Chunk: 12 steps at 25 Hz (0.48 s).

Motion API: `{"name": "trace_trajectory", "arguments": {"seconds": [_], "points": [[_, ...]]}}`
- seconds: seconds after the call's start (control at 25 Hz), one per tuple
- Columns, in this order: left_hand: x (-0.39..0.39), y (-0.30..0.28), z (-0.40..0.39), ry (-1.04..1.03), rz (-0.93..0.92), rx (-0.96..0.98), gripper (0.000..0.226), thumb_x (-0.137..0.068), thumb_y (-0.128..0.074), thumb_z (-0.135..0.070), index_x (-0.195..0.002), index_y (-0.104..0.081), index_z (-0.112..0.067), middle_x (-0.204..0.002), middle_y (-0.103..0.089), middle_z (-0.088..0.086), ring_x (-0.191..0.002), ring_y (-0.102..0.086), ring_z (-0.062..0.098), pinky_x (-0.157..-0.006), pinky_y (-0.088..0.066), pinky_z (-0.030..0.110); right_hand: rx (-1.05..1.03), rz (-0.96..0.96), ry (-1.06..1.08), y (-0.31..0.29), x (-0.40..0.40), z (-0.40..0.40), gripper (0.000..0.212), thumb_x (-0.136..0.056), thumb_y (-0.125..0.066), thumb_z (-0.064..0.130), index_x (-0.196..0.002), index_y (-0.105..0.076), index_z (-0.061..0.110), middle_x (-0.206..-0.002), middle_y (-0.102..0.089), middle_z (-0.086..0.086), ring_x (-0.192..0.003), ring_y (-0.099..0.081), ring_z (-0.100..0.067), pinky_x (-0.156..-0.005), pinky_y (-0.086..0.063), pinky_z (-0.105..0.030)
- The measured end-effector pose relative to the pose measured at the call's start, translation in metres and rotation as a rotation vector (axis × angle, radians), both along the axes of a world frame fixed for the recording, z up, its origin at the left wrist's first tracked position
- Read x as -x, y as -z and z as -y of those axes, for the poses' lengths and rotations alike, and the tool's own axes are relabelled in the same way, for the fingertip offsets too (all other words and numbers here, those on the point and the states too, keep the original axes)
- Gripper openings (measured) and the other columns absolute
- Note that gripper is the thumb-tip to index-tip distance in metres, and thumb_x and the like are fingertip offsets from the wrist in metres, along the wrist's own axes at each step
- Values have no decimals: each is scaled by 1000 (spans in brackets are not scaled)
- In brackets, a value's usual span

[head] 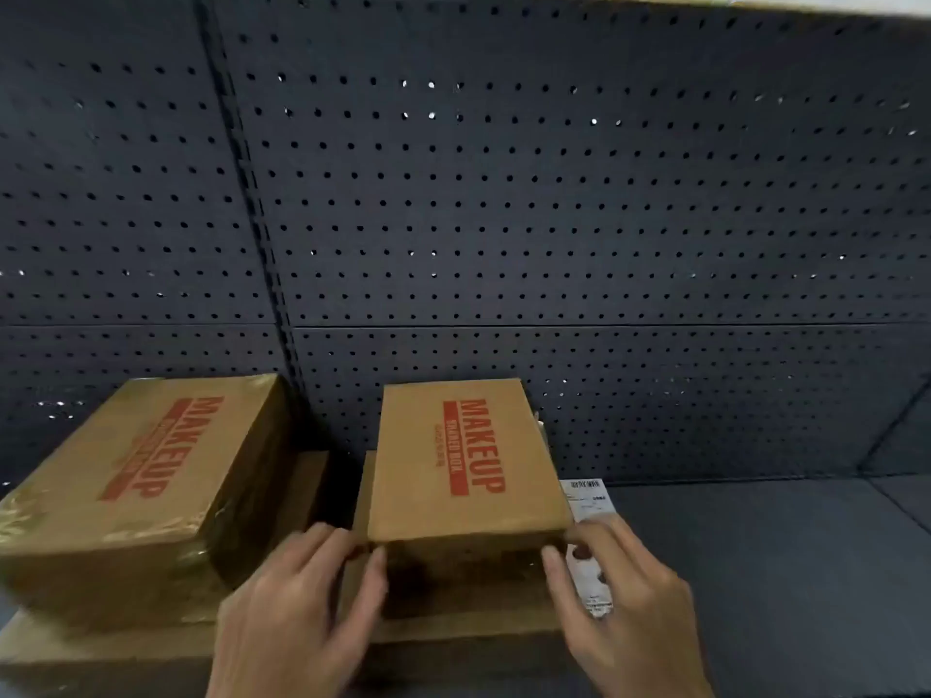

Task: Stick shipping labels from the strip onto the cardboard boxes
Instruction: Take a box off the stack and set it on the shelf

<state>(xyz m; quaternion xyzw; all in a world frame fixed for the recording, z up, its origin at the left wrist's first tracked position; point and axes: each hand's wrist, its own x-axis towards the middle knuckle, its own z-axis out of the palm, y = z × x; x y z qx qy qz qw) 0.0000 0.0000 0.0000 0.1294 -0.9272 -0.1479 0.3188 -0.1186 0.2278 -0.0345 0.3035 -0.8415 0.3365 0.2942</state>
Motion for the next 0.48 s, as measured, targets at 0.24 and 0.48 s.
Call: {"name": "trace_trajectory", "arguments": {"seconds": [0.24, 0.48], "points": [[45, -27, 13, -25, -3, -71, 46, -84, -48, -60, -106, -66, -25, -108, -62, -14, -98, -56, 4, -70, -41, 16, -93, 82, 100, -33, 41, 26, 42, -83, -61, 54, -107, -62, 20, -102, -57, 9, -85, -60, -9, -53, -52, -22], [73, -4, 19, 13, 115, -664, 84, -80, -75, -47, -150, -35, -27, -150, -43, -6, -128, -40, 6, -104, -41, 38, 124, 647, -47, -30, 62, 42, 73, -83, -74, 56, -144, -45, 27, -137, -52, 15, -125, -52, -7, -101, -52, -38]]}}
